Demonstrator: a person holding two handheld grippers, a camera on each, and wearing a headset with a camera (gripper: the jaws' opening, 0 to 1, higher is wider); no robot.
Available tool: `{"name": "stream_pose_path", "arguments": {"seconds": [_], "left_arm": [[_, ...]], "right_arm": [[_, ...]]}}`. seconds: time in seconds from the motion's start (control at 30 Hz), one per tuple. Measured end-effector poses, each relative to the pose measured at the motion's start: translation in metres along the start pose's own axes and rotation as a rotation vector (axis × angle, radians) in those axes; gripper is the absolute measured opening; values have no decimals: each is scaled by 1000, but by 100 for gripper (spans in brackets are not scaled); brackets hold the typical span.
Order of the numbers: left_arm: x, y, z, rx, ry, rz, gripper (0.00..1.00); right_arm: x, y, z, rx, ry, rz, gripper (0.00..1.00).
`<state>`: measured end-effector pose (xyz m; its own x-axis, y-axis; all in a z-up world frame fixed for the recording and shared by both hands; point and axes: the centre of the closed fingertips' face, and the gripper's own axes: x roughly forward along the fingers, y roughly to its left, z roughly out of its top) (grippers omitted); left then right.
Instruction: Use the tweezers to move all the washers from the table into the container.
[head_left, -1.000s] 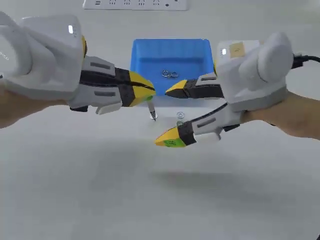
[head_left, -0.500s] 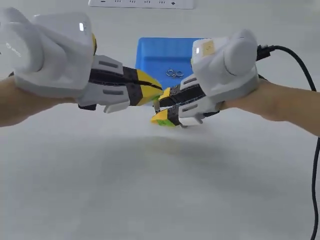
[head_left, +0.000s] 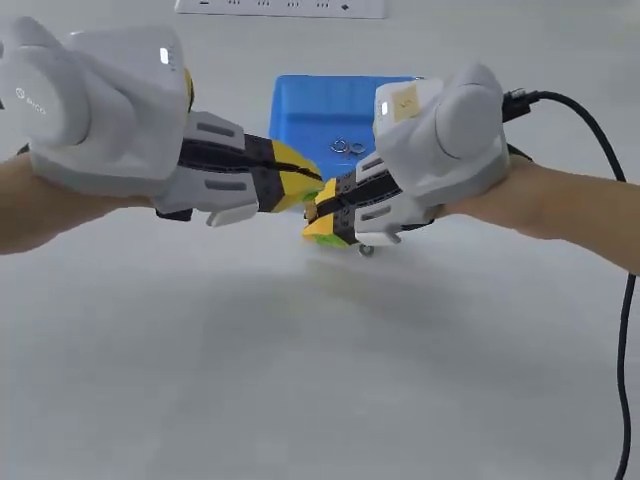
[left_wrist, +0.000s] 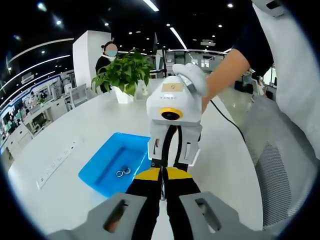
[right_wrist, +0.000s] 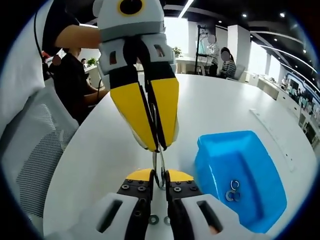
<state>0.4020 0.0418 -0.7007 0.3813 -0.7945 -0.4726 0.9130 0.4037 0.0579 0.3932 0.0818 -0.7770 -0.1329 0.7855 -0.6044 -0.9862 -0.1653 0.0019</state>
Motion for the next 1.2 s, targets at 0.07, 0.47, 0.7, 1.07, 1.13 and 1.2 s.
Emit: {"name": "stream_pose_path", "arguments": {"seconds": [0.07, 0.47, 0.7, 1.07, 1.13, 1.2], "left_arm": [[1, -1, 1, 4, -2, 3, 5], [-3, -7, 3, -73, -27, -4, 17], [-16, -8, 0, -108, -30, 42, 41], [-46, -19, -19, -103, 15, 156, 75], [-50, -23, -22, -105, 23, 166, 79], [-55, -24, -22, -126, 12, 178, 82]], "right_arm": [[0, -1, 0, 6, -8, -12, 10], [0, 0, 0, 53, -30, -47, 10], [-10, 2, 12, 69, -55, -67, 10], [-33, 13, 28, 98, -79, -93, 9], [-36, 16, 30, 95, -74, -95, 9], [-40, 19, 32, 89, -73, -94, 9]]}}
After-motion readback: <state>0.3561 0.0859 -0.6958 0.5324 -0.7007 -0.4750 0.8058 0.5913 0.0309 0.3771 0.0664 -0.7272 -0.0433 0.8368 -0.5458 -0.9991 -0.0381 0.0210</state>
